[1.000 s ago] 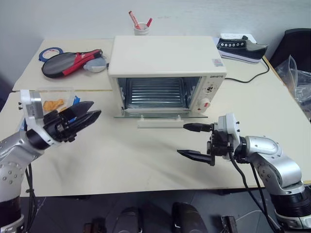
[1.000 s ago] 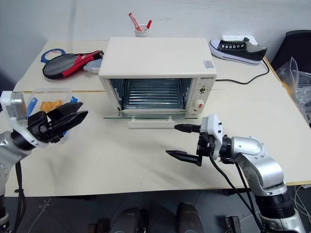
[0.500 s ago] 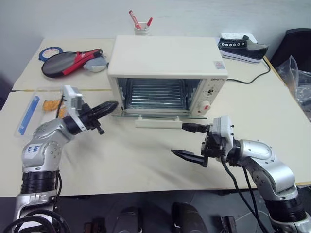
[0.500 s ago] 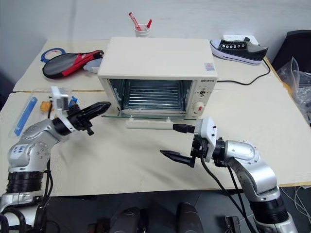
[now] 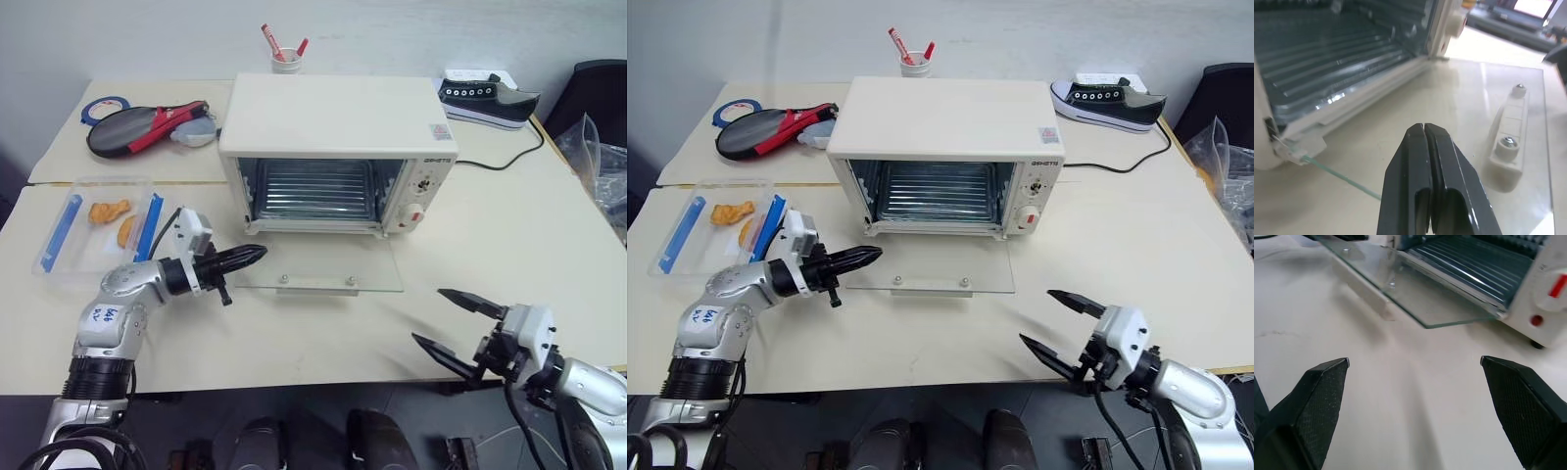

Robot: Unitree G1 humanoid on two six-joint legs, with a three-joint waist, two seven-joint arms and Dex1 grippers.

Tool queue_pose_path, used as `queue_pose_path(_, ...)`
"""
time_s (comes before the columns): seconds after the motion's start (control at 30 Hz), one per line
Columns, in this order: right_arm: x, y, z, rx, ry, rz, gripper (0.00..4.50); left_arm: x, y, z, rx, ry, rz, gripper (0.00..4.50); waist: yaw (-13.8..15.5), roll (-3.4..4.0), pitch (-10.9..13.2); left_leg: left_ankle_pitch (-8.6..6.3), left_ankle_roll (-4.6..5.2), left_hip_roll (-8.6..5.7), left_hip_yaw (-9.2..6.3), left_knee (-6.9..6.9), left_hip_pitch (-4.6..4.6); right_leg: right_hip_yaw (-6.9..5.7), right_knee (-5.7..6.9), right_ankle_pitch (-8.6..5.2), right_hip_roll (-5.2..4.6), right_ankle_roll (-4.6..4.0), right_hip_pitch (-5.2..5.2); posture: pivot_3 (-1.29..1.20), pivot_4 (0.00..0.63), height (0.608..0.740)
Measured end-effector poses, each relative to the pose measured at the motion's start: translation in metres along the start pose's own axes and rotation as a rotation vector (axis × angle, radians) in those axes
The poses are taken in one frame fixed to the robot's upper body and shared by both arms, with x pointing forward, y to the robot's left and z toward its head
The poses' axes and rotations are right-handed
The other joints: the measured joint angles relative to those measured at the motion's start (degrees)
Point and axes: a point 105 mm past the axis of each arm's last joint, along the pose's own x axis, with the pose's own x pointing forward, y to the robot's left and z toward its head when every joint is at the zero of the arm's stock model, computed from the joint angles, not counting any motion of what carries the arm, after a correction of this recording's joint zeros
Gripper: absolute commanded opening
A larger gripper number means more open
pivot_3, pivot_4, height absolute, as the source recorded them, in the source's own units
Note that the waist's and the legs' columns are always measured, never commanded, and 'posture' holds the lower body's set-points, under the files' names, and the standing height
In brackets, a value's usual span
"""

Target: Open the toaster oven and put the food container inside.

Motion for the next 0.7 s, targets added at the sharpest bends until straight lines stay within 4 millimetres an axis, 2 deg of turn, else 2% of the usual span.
queue_pose_path(0.1,-0.004,-0.010,0.007,-0.007,-0.024,-0.031,4.50,-0.001,-0.009,-0.015,0.002,0.031,0.034,0.04,-0.2,0.00,0.0,0.00,0.00,0.03,0.00,-0.02,0.00,0.02,-0.01,0.00,-0.01,0.00,-0.02,0.00,0.150,0.740)
queue_pose_path(0.2,0.010,-0.013,0.021,-0.031,-0.076,0.018,4.50,-0.002,-0.021,-0.020,-0.024,-0.024,0.071,0.04,-0.1,0.01,0.0,0.01,0.02,0.02,-0.01,-0.01,0.05,0.04,0.04,0.00,-0.11,-0.01,0.01,0.00,0.150,0.740)
queue_pose_path(0.27,0.023,-0.008,0.029,-0.038,-0.108,0.075,4.50,-0.008,-0.025,-0.022,-0.028,-0.040,0.092,0.41,0.0,0.00,0.0,0.01,0.02,0.03,-0.07,-0.01,0.05,0.01,0.05,-0.01,-0.11,-0.03,0.01,0.00,0.150,0.740)
queue_pose_path(0.37,0.041,-0.005,0.040,-0.048,-0.157,0.144,4.50,-0.029,-0.028,-0.024,-0.024,-0.055,0.160,1.12,-0.1,0.03,0.0,0.00,0.01,0.03,-0.06,-0.01,0.01,0.00,0.02,-0.02,-0.15,-0.04,-0.01,0.00,0.150,0.740)
queue_pose_path(0.47,0.061,-0.001,0.053,-0.068,-0.222,0.229,4.50,-0.064,-0.026,-0.014,-0.049,-0.138,0.309,2.03,-0.2,0.00,0.0,-0.02,0.00,0.09,-0.09,-0.01,-0.03,-0.04,-0.02,-0.02,-0.18,-0.05,-0.03,0.00,0.150,0.740)
queue_pose_path(0.5,0.068,0.003,0.055,-0.060,-0.244,0.273,4.50,-0.083,-0.025,-0.007,-0.050,-0.173,0.386,2.42,-0.3,-0.01,0.0,-0.04,-0.01,0.13,-0.11,-0.01,-0.03,-0.04,-0.04,-0.02,-0.33,-0.05,-0.03,0.00,0.150,0.740)
queue_pose_path(0.57,0.075,0.008,0.051,-0.037,-0.246,0.329,4.50,-0.111,-0.025,0.001,-0.038,-0.195,0.494,2.97,-0.1,-0.01,0.0,-0.04,0.01,0.06,-0.17,-0.02,-0.04,-0.13,-0.06,-0.04,-0.61,-0.09,0.00,0.00,0.150,0.740)
queue_pose_path(0.63,0.083,0.012,0.049,-0.022,-0.268,0.377,4.50,-0.140,-0.035,-0.003,-0.054,-0.177,0.596,3.54,-0.2,-0.01,0.0,-0.09,0.10,-0.05,-0.14,-0.02,-0.03,-0.19,-0.13,-0.04,-0.70,-0.09,0.04,0.00,0.150,0.740)
queue_pose_path(0.7,0.090,0.016,0.047,-0.008,-0.292,0.416,4.50,-0.168,-0.048,-0.017,-0.124,-0.151,0.706,4.18,-0.4,-0.01,0.0,-0.13,0.21,-0.11,-0.09,-0.02,-0.04,-0.20,-0.30,-0.02,-0.77,-0.05,0.09,0.00,0.150,0.740)
